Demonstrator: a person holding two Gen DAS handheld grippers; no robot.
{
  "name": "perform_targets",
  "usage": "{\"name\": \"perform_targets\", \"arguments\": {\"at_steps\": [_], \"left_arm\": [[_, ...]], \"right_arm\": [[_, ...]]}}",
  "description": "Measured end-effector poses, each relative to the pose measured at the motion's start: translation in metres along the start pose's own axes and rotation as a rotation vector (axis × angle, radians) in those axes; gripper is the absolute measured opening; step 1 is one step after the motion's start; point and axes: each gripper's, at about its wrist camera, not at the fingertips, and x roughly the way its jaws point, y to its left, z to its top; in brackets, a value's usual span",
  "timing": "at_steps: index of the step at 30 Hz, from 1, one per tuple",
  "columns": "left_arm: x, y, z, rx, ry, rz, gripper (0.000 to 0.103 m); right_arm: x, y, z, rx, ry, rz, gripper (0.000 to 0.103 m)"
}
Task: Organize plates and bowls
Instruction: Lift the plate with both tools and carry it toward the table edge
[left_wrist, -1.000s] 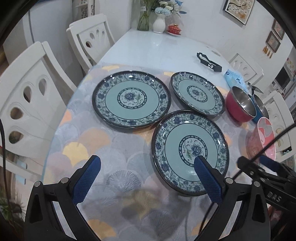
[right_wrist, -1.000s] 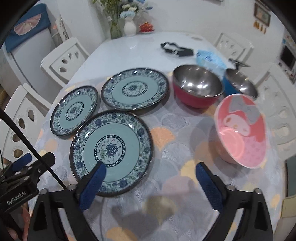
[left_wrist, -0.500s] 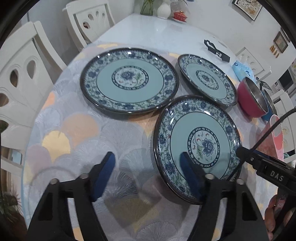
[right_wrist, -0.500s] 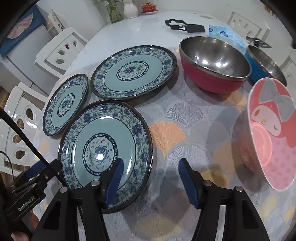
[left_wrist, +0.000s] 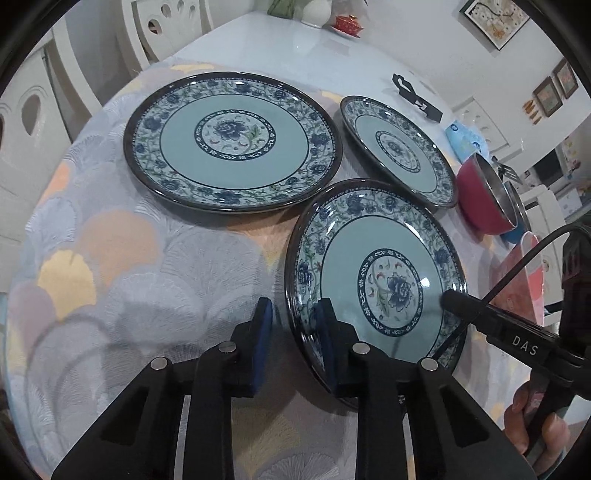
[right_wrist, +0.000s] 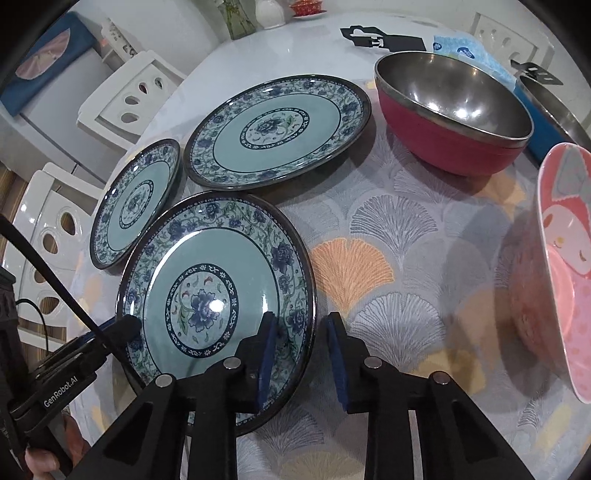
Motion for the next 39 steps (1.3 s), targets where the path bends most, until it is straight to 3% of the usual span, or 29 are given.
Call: {"name": "perform_targets", "arguments": {"at_steps": [10, 18, 30, 39], "left_arm": [[-0.01, -0.001, 0.002, 0.004, -0.019, -0.066, 0.022], [-0.063, 0.008, -0.009, 0.014, -0.092, -0.074, 0.022], [-0.154, 0.056, -0.04, -0.013, -0.231, -0.023, 0.022], [-0.14, 0.095, -0.075, -0.054, -0.18, 0.029, 0.022]], "right_arm": [[-0.007, 0.016, -0.004, -0.087, -0.021, 0.009, 0.025], [-0.05, 0.043, -0.027, -0.104, -0.074, 0.039, 0.025], [-0.103, 0.126, -0.07, -0.22, -0.151, 0.13, 0.025], [-0.075, 0.162, -0.105, -0.317, -0.07, 0.121, 0.027]]}}
